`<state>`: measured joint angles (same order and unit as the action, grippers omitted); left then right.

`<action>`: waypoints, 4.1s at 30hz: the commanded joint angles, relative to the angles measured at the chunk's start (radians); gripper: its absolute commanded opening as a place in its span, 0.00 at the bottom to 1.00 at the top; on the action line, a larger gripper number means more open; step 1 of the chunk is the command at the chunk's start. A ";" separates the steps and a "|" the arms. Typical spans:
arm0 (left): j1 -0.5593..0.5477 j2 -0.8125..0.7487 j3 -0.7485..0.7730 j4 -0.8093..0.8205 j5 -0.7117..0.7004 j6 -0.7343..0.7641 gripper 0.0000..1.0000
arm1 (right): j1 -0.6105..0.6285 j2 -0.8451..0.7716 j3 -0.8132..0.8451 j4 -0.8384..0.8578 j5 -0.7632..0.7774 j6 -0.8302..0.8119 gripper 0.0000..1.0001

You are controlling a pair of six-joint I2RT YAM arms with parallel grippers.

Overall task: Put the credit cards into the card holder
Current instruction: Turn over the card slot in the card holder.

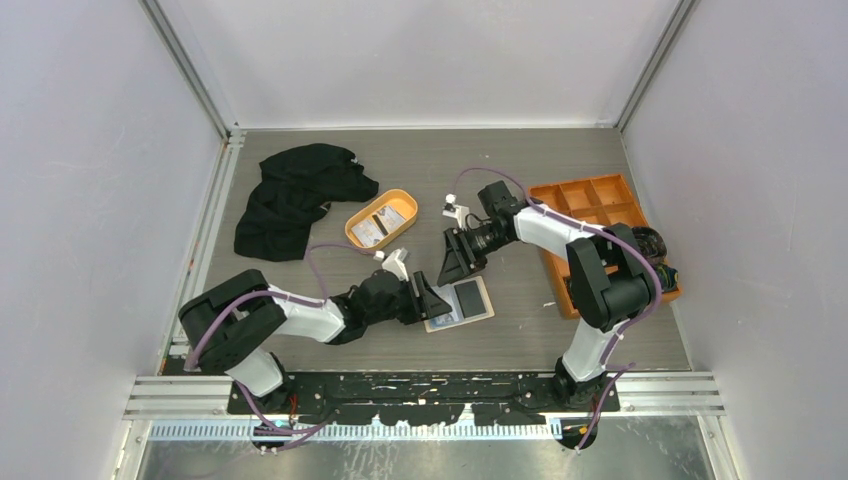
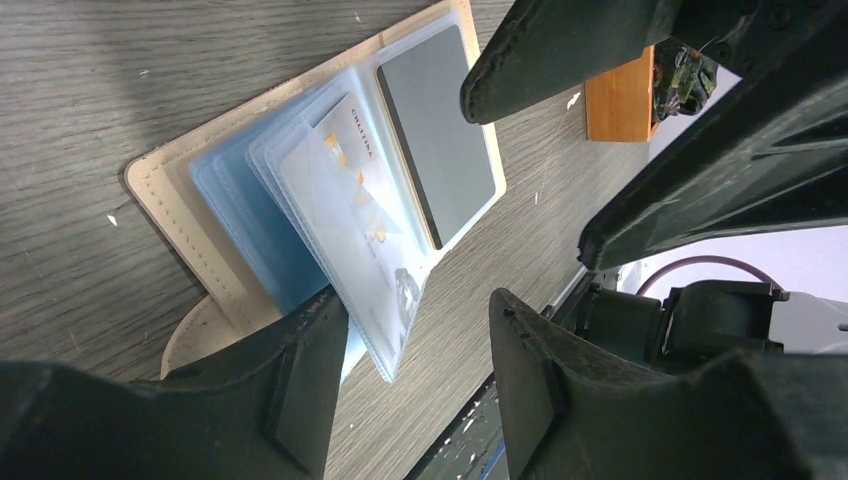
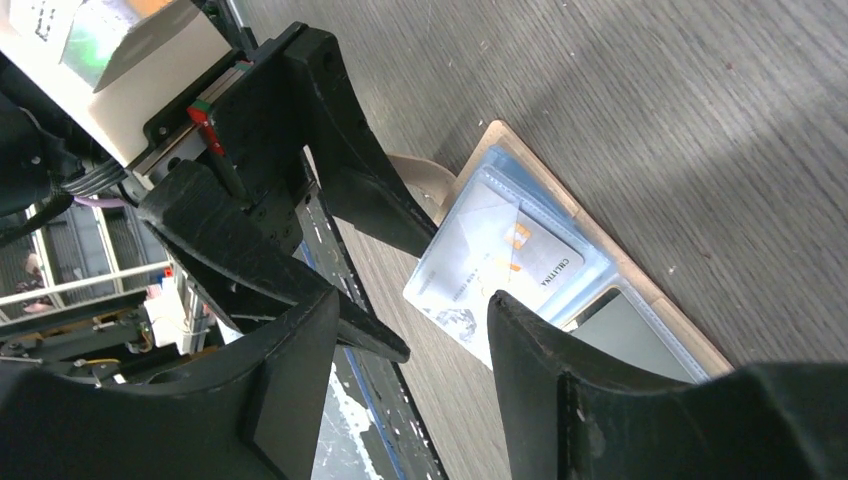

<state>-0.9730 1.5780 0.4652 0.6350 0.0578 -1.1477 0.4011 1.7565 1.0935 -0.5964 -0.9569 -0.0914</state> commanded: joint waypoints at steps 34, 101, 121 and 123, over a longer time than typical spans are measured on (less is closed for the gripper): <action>-0.024 0.018 0.050 0.104 0.027 0.082 0.59 | -0.081 -0.119 -0.196 0.445 0.037 0.513 0.66; -0.060 0.109 0.074 0.277 0.029 0.141 0.60 | -0.130 -0.057 -0.250 0.331 -0.052 0.461 0.60; -0.060 0.149 0.130 0.221 0.025 0.137 0.42 | -0.147 -0.060 -0.254 0.346 -0.039 0.476 0.60; -0.058 0.151 0.126 0.227 0.024 0.135 0.39 | -0.149 -0.056 -0.254 0.344 -0.039 0.476 0.60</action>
<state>-1.0283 1.7222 0.5701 0.8188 0.0879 -1.0336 0.2592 1.7218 0.8322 -0.2810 -0.9787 0.3737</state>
